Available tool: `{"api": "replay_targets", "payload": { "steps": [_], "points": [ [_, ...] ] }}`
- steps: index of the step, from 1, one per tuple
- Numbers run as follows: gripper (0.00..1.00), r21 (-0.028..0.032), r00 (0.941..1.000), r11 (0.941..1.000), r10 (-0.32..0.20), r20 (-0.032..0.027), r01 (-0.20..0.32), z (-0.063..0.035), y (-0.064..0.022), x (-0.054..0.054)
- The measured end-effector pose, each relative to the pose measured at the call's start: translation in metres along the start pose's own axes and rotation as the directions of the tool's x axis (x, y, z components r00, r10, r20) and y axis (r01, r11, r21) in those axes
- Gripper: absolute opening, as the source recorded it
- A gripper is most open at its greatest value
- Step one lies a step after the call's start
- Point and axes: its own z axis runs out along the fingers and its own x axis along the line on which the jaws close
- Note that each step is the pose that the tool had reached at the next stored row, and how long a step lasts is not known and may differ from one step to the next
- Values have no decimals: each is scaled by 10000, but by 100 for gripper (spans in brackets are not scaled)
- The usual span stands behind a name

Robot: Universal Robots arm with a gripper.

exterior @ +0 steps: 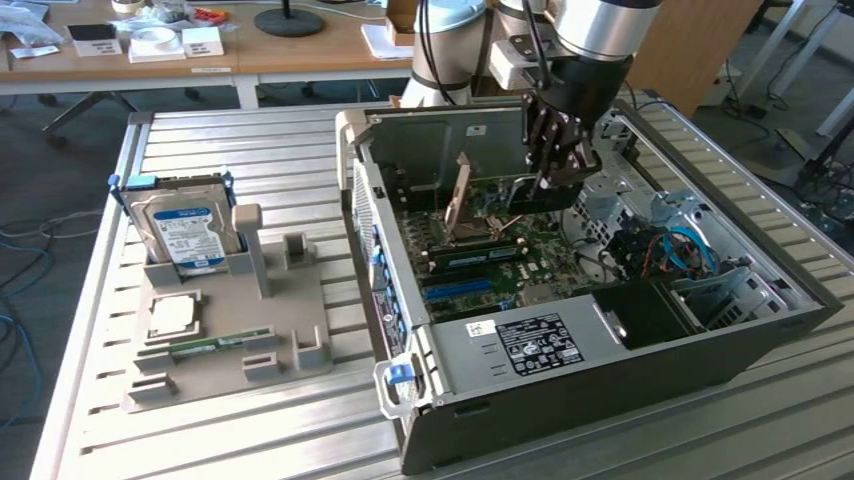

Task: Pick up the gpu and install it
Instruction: 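Insert the gpu into the slot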

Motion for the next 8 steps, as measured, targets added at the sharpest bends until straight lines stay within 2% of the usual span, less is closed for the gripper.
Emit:
{"api": "replay_targets", "payload": {
  "steps": [8],
  "points": [
    [26, 5, 10000, 10000, 0, 3, 0, 35, 25, 2]
  ]
}}
